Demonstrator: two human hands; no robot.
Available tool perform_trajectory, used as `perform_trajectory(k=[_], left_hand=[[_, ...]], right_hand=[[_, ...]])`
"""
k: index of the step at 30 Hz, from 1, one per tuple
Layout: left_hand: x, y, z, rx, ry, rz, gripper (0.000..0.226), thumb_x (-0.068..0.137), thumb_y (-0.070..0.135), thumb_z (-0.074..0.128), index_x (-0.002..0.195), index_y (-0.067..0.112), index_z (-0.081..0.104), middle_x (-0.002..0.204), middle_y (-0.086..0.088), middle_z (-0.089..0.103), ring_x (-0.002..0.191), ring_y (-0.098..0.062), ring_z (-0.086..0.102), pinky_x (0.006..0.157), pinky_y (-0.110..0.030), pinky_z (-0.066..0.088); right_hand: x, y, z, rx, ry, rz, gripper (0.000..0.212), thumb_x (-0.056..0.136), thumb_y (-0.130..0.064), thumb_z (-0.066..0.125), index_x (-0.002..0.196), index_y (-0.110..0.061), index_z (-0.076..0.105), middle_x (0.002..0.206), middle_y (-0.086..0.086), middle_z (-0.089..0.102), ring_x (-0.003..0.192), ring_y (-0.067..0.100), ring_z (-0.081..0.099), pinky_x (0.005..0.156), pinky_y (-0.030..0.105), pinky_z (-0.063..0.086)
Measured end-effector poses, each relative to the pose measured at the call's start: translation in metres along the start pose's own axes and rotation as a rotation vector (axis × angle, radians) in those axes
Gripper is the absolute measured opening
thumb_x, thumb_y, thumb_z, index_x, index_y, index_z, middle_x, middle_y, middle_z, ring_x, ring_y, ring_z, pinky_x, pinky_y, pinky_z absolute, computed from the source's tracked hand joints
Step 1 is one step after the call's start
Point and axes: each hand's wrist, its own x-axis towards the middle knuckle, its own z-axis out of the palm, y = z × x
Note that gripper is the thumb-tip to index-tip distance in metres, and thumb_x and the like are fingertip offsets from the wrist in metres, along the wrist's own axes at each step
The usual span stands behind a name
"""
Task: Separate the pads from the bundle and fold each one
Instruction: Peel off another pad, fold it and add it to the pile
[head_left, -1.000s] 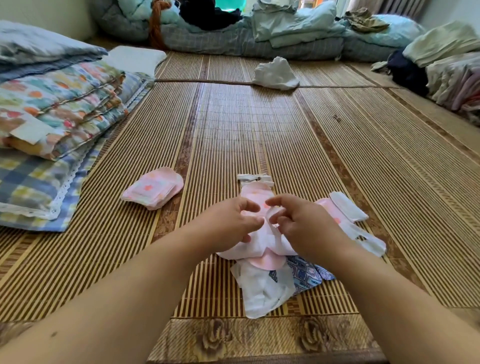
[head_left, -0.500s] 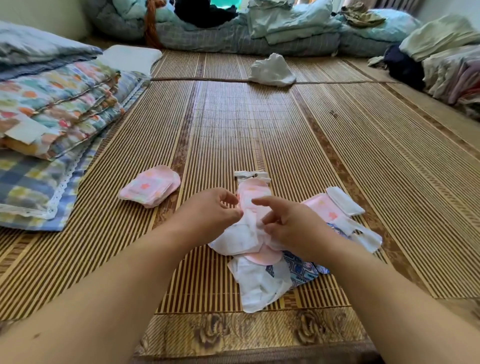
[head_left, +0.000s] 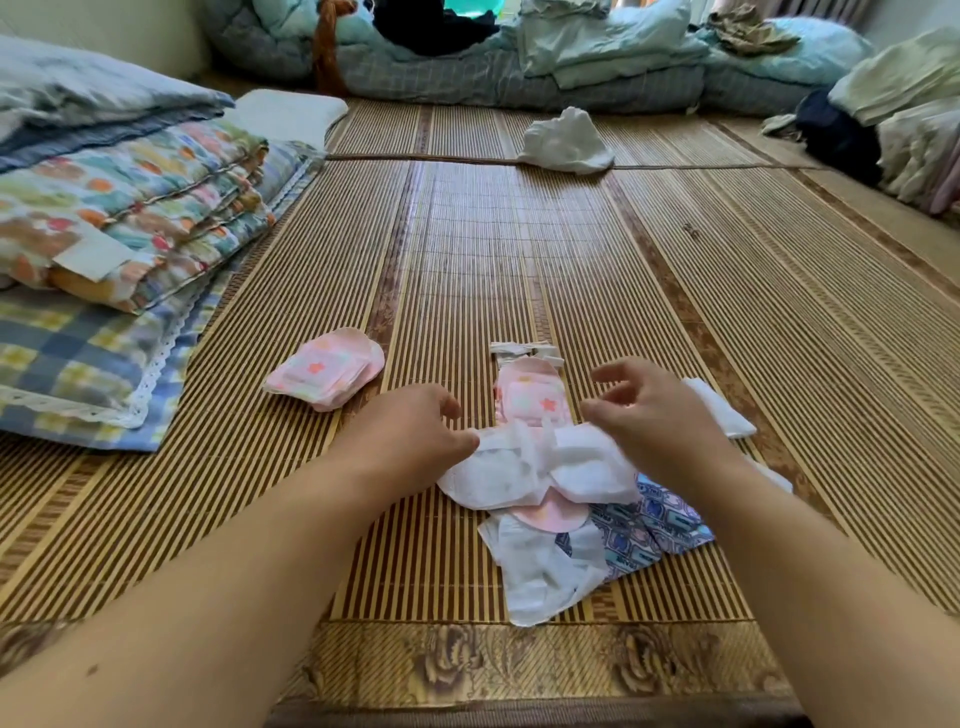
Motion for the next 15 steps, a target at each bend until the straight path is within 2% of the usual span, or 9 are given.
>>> perform_trajectory(k=[2, 3, 5, 7, 9, 11, 13, 15], left_hand=[[-0.001, -0.006, 0.0, 0.104, 0.016, -0.043, 0.051, 0.081, 0.045, 0.065, 0.126, 0.023, 0.057, 0.126, -0.002, 0.062, 0.11, -0.019, 0.058, 0.087, -0.032, 0.049], [-0.001, -0.007, 0.001, 0.122, 0.012, -0.056, 0.054, 0.079, 0.047, 0.066, 0.126, 0.022, 0.056, 0.126, -0.002, 0.061, 0.11, -0.019, 0.058, 0.086, -0.032, 0.048], [-0.003, -0.008, 0.005, 0.127, 0.014, -0.069, 0.06, 0.075, 0.052, 0.069, 0.125, 0.022, 0.057, 0.124, -0.002, 0.06, 0.107, -0.019, 0.058, 0.082, -0.031, 0.047], [-0.004, -0.007, 0.012, 0.153, 0.032, -0.076, 0.062, 0.07, 0.056, 0.072, 0.12, 0.022, 0.059, 0.12, -0.002, 0.059, 0.104, -0.02, 0.057, 0.084, -0.033, 0.048], [-0.003, -0.005, 0.017, 0.184, 0.025, -0.084, 0.057, 0.07, 0.058, 0.072, 0.112, 0.022, 0.062, 0.114, -0.001, 0.06, 0.101, -0.021, 0.057, 0.087, -0.039, 0.05], [-0.003, -0.004, 0.019, 0.2, 0.01, -0.089, 0.047, 0.072, 0.057, 0.07, 0.101, 0.022, 0.066, 0.107, -0.001, 0.061, 0.095, -0.021, 0.058, 0.083, -0.039, 0.051], [-0.002, -0.005, 0.02, 0.205, 0.007, -0.088, 0.041, 0.073, 0.057, 0.069, 0.094, 0.022, 0.067, 0.102, -0.001, 0.062, 0.091, -0.021, 0.059, 0.079, -0.037, 0.051], [-0.002, -0.004, 0.02, 0.207, 0.009, -0.087, 0.039, 0.074, 0.057, 0.068, 0.091, 0.022, 0.067, 0.098, 0.0, 0.064, 0.09, -0.021, 0.06, 0.077, -0.036, 0.051]], right_hand=[[0.001, 0.008, -0.016, -0.122, 0.095, 0.092, 0.026, 0.089, -0.024, 0.059, 0.112, -0.012, 0.059, 0.095, 0.001, 0.063, 0.076, 0.012, 0.058, 0.057, 0.022, 0.045], [0.0, 0.012, -0.023, -0.195, 0.075, 0.146, 0.024, 0.089, -0.027, 0.06, 0.105, -0.01, 0.062, 0.091, 0.002, 0.064, 0.073, 0.013, 0.058, 0.057, 0.024, 0.046], [-0.003, 0.015, -0.027, -0.265, -0.066, 0.268, 0.032, 0.083, -0.04, 0.065, 0.085, -0.008, 0.066, 0.076, 0.003, 0.062, 0.065, 0.015, 0.054, 0.054, 0.026, 0.04], [-0.005, 0.015, -0.023, -0.302, -0.172, 0.33, 0.039, 0.077, -0.048, 0.069, 0.074, -0.009, 0.066, 0.071, 0.006, 0.062, 0.064, 0.019, 0.053, 0.057, 0.028, 0.037], [-0.006, 0.012, -0.019, -0.332, -0.174, 0.32, 0.04, 0.074, -0.047, 0.071, 0.077, -0.007, 0.069, 0.078, 0.011, 0.068, 0.067, 0.019, 0.055, 0.06, 0.029, 0.039], [-0.008, 0.009, -0.019, -0.326, -0.162, 0.295, 0.038, 0.075, -0.043, 0.073, 0.081, -0.006, 0.069, 0.086, 0.013, 0.07, 0.07, 0.018, 0.058, 0.064, 0.03, 0.043], [-0.011, 0.004, -0.019, -0.276, -0.171, 0.279, 0.041, 0.073, -0.047, 0.073, 0.085, -0.009, 0.062, 0.087, 0.003, 0.066, 0.076, 0.014, 0.059, 0.067, 0.031, 0.046], [-0.014, 0.0, -0.015, -0.326, -0.165, 0.256, 0.046, 0.07, -0.051, 0.073, 0.095, -0.019, 0.054, 0.091, -0.003, 0.06, 0.082, 0.014, 0.058, 0.067, 0.031, 0.046]])
